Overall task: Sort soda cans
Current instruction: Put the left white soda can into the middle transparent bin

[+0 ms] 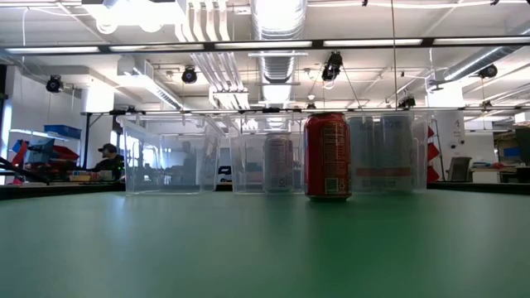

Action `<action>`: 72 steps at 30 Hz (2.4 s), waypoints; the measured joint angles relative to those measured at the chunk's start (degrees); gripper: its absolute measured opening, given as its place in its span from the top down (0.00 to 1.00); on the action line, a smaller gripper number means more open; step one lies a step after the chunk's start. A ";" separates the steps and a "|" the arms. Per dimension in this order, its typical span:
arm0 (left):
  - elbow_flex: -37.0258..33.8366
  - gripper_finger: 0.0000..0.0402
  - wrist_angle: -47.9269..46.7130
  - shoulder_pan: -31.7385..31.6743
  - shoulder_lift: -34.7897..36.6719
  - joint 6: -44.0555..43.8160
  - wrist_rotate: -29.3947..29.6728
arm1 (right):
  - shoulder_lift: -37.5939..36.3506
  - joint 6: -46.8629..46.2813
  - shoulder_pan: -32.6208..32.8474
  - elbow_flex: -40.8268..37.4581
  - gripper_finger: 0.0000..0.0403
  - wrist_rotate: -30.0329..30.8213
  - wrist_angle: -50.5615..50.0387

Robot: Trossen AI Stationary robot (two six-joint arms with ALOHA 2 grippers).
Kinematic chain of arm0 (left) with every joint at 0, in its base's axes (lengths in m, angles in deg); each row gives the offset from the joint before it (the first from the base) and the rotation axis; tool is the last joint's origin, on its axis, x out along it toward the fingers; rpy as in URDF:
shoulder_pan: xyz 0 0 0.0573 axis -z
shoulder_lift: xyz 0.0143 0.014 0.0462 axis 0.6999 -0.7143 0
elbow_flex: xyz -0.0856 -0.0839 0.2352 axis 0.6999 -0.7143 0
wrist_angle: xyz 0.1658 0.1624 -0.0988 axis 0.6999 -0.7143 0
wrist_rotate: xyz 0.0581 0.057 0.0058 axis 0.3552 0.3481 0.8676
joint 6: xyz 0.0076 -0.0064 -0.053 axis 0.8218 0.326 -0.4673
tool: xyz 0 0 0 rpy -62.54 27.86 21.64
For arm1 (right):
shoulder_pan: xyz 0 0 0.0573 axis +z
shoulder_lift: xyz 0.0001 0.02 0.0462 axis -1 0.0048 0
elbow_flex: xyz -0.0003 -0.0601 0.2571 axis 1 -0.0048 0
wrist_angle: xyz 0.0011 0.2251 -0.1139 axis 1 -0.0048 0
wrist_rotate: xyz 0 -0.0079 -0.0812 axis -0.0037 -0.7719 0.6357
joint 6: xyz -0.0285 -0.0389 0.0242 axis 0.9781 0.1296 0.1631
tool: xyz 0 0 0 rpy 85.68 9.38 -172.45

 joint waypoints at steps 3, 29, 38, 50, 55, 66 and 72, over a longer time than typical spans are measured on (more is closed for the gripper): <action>-2.64 0.13 0.50 0.16 -0.72 -3.09 1.03 | 0.01 -2.87 1.14 -0.40 0.10 -1.36 0.09; -6.55 0.13 6.39 1.04 -8.63 -4.23 -1.98 | 0.44 -16.16 5.04 -3.25 0.10 -5.35 0.09; -6.70 0.13 4.71 0.27 -8.37 -3.43 -1.92 | 0.44 -16.19 5.16 -3.18 0.10 -5.78 0.09; -6.91 0.13 3.26 0.06 -6.04 -3.90 -2.41 | 0.44 -16.17 5.56 -3.18 0.10 -7.06 0.05; -6.89 0.13 3.86 0.10 -4.09 -4.20 -2.27 | 0.44 -16.74 5.53 -3.16 0.10 -7.05 0.04; -9.13 0.13 7.00 0.64 -7.17 -3.22 -2.43 | 0.44 -19.89 5.64 -3.11 0.10 -7.29 0.09; -12.88 0.13 9.65 0.45 -7.32 -2.82 -0.88 | 0.44 -21.15 5.80 -3.11 0.10 -7.31 0.09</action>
